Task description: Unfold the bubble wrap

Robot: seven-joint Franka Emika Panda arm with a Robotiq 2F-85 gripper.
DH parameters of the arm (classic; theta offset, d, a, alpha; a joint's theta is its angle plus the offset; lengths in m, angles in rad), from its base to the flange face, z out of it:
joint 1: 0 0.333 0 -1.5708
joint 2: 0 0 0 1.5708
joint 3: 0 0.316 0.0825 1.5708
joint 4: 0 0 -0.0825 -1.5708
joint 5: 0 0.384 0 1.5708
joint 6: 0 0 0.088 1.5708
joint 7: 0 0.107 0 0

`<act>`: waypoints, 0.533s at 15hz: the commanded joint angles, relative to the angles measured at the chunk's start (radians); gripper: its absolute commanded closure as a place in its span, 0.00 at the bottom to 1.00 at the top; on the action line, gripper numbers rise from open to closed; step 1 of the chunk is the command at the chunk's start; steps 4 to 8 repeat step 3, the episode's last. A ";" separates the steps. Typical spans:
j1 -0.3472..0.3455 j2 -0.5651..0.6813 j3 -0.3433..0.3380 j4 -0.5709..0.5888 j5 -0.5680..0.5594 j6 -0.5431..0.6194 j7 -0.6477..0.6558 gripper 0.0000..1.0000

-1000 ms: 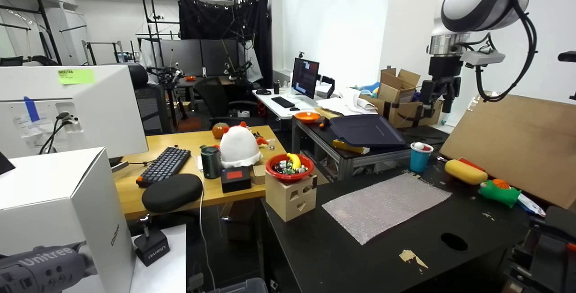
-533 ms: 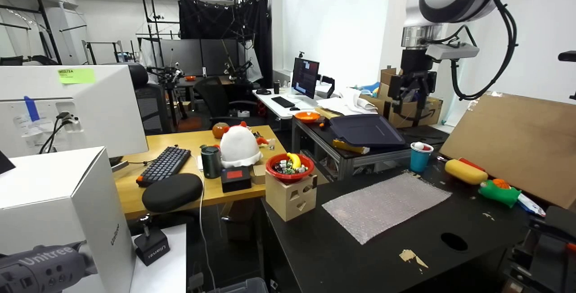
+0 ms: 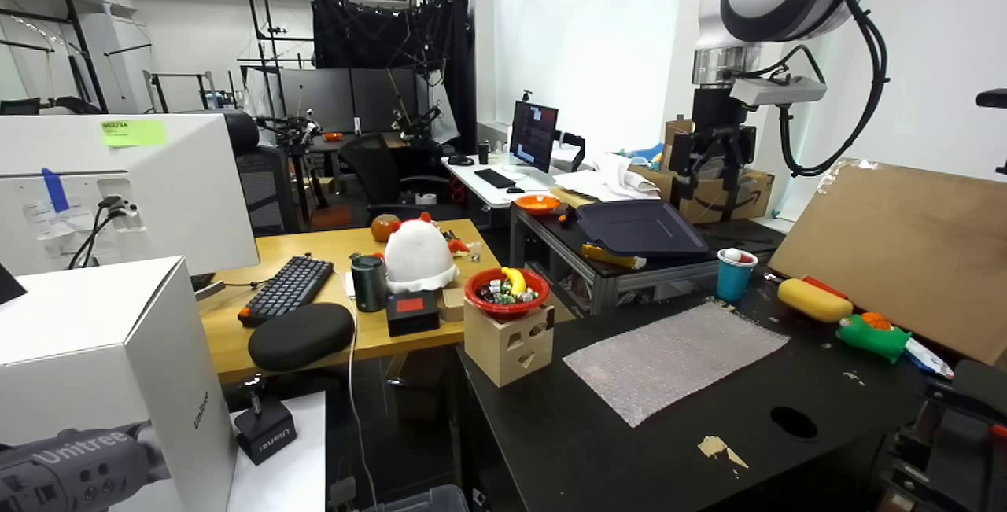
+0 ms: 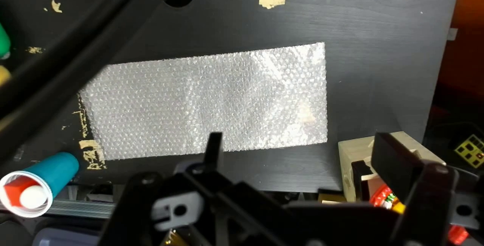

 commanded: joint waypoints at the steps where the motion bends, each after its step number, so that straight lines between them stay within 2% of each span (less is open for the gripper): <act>1: 0.004 0.000 -0.004 0.002 0.000 -0.003 -0.001 0.00; 8: 0.004 0.000 -0.004 0.002 0.000 -0.003 -0.001 0.00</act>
